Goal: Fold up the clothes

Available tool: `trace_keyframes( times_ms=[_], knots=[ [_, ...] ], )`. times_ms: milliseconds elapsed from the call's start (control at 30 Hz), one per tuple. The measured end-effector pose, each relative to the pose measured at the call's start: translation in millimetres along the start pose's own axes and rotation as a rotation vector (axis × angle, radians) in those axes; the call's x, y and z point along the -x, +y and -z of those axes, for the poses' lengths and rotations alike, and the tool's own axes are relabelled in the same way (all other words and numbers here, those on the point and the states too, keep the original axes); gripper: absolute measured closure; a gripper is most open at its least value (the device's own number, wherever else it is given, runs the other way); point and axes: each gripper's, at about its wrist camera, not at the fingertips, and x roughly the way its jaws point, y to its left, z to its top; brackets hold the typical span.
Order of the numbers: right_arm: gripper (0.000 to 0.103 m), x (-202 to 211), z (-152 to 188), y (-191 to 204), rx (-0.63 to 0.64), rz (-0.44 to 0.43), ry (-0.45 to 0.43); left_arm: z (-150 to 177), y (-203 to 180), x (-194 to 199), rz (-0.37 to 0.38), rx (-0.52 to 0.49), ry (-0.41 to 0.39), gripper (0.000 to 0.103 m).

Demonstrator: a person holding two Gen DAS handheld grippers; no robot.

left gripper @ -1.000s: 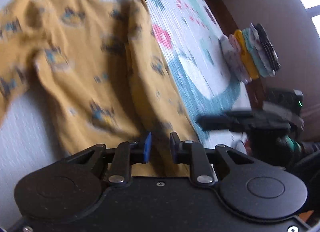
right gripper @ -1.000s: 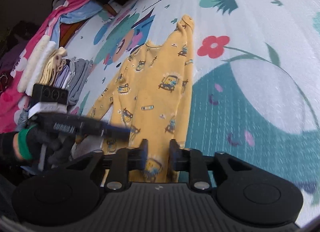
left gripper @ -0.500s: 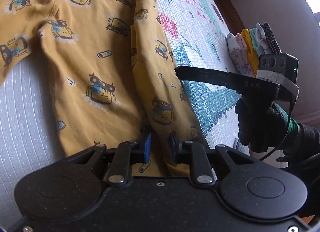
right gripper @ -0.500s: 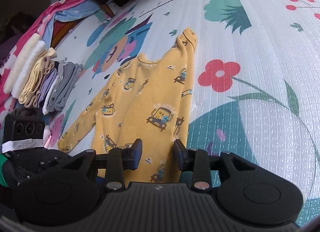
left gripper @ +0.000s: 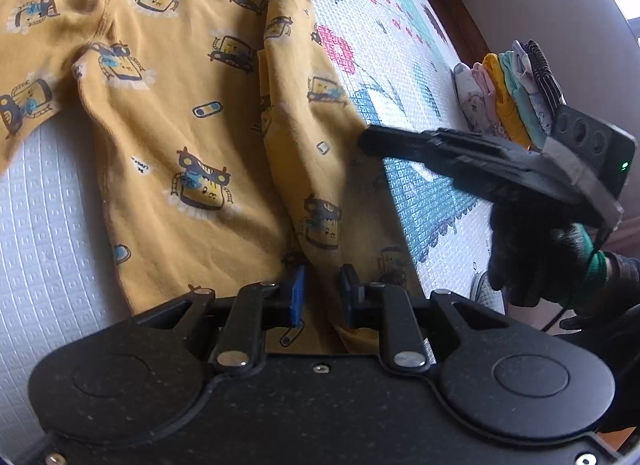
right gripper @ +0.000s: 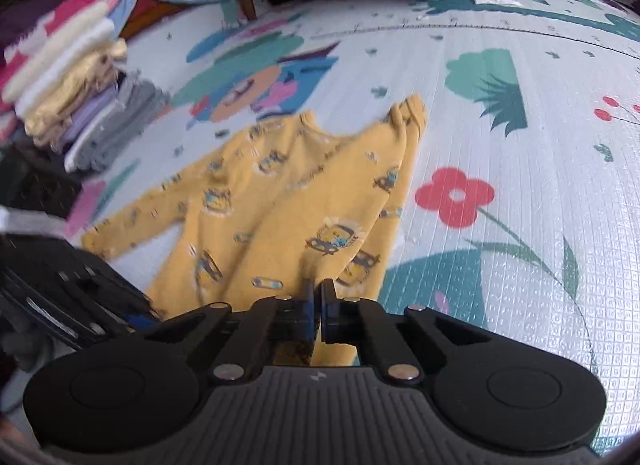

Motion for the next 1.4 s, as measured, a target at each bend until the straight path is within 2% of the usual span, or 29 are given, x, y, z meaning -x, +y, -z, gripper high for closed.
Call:
trace_keyframes(
  times_ms=[100,200,267,433,567,667,733,867,967,1267,1300,1333,1400],
  knots=[
    [0.098,11,-2,-11,-0.076,0.001,-0.02,-1,-1,1,-0.006,-0.012,0.0,0.084],
    [0.097,-3,9,-31,-0.175,0.035,0.053,-2,-1,1,-0.007,-0.008,-0.001,0.084],
    [0.097,-7,13,-36,-0.2,0.029,0.062,-4,-1,3,-0.012,-0.006,-0.002,0.084],
    [0.091,0,13,-24,-0.138,0.1,0.04,-18,1,19,-0.026,0.013,-0.093,0.084],
    [0.087,11,11,-7,0.009,0.146,-0.018,-40,0,26,-0.052,-0.051,-0.153,0.084],
    [0.087,10,9,9,0.133,0.108,-0.041,-64,1,20,-0.083,-0.113,-0.173,0.084],
    [0.087,3,11,15,0.166,0.082,-0.015,-74,6,16,-0.085,-0.129,-0.169,0.084],
    [0.084,-8,17,18,0.172,0.06,0.051,-87,20,15,-0.01,-0.063,-0.193,0.084],
    [0.08,-9,20,18,0.161,0.057,0.059,-94,25,15,0.03,-0.024,-0.212,0.084],
    [0.075,-14,11,15,0.184,0.043,0.037,-107,15,-4,0.039,-0.061,-0.164,0.084],
    [0.075,-16,10,14,0.183,0.041,0.042,-107,17,-6,0.038,-0.055,-0.16,0.087],
    [0.075,-17,10,13,0.183,0.038,0.047,-108,18,-7,0.044,-0.046,-0.154,0.098],
    [0.072,-18,11,12,0.185,0.026,0.049,-106,23,-8,0.085,-0.005,-0.155,0.1]
  ],
)
